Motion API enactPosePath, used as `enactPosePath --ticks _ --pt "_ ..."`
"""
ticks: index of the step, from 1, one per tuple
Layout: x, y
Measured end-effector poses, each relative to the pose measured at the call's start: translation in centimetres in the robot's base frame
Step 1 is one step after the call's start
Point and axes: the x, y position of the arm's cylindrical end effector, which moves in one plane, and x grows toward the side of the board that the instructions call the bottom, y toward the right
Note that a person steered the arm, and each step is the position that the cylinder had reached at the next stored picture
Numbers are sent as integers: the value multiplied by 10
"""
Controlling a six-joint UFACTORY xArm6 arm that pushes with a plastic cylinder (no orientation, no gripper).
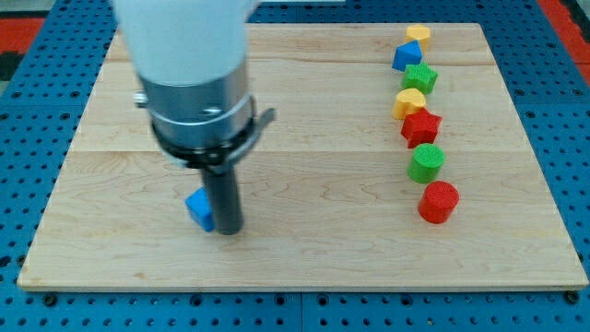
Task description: Move the blue cube towards the bottom left
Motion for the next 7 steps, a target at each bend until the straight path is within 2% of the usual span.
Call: enactPosePath --ticks 3,4,5,6,7 --pt "-61 -32" --pt "-55 -74" --pt "-35 -82" --pt "-18 -59" --pt "-12 -92"
